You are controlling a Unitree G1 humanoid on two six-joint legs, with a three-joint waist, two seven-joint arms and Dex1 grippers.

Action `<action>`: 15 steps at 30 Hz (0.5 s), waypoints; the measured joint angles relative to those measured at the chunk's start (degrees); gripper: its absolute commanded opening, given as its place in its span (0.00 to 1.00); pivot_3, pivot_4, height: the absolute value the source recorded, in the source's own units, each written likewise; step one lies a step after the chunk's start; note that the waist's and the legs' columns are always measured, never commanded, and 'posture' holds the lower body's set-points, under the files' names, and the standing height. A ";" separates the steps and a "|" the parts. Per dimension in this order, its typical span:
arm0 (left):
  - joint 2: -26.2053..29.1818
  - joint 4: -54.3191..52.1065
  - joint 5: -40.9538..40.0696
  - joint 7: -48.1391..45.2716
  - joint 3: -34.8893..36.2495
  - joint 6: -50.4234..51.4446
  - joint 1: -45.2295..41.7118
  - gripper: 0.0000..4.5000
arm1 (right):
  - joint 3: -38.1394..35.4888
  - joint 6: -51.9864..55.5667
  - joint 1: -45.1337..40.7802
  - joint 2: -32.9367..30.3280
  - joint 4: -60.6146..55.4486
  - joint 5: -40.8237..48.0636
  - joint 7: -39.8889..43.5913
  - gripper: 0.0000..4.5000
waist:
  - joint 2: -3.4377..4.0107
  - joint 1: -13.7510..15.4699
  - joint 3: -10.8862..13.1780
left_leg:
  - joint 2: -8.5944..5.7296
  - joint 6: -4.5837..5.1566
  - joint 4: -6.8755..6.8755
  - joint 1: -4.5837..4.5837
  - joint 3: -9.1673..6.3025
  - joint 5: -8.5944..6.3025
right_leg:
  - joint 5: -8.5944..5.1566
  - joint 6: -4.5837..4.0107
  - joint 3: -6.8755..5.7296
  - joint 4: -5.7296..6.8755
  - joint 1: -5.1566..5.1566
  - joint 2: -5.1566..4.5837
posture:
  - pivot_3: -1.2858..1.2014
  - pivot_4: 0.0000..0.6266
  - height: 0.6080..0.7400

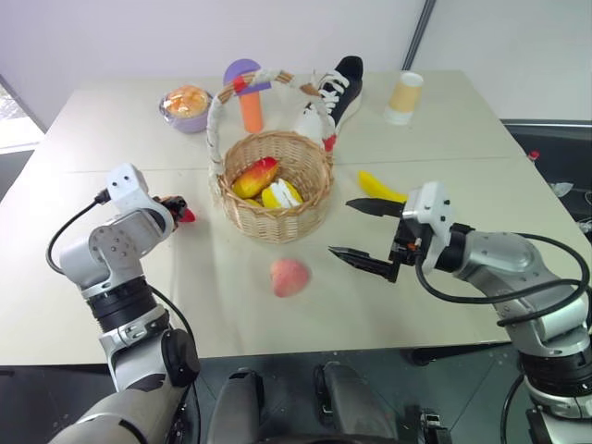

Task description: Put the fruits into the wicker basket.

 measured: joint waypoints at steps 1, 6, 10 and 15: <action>0.17 0.00 0.01 0.00 -0.07 0.17 0.00 0.45 | 0.00 0.03 0.00 0.00 -0.11 0.00 -0.09 1.00 | 0.00 0.00 0.00 | 0.00 0.00 0.00 0.00 0.00 0.00 | 0.00 0.00 0.00 0.00 0.00 0.00 | 0.52 0.24 1.00; 7.60 -2.70 -0.23 -6.64 -5.10 -3.61 4.54 0.45 | 0.01 0.29 -0.10 -0.02 -0.60 0.04 -0.23 1.00 | 0.00 -0.53 0.00 | 0.03 -0.07 -0.08 0.04 0.00 0.03 | 0.00 -0.01 0.01 0.00 -0.02 0.03 | 0.52 0.24 1.00; 19.73 -11.77 -4.90 -24.45 -7.26 -11.60 13.76 0.45 | -0.33 0.60 -0.42 -0.29 -0.43 0.06 -0.12 1.00 | 0.00 -1.00 0.00 | 0.07 -0.36 -0.23 0.03 -0.01 0.19 | -0.01 -0.04 -0.03 -0.01 -0.05 -0.02 | 0.52 0.24 1.00; 26.24 -27.80 -23.63 -44.25 -6.95 -12.30 18.50 0.45 | -0.56 0.48 -2.11 -0.85 0.96 -0.07 0.91 1.00 | -0.01 -0.05 0.00 | -0.10 -0.38 -0.13 0.03 0.10 0.21 | -0.01 -0.03 -0.08 -0.05 0.08 -0.20 | 0.52 0.24 1.00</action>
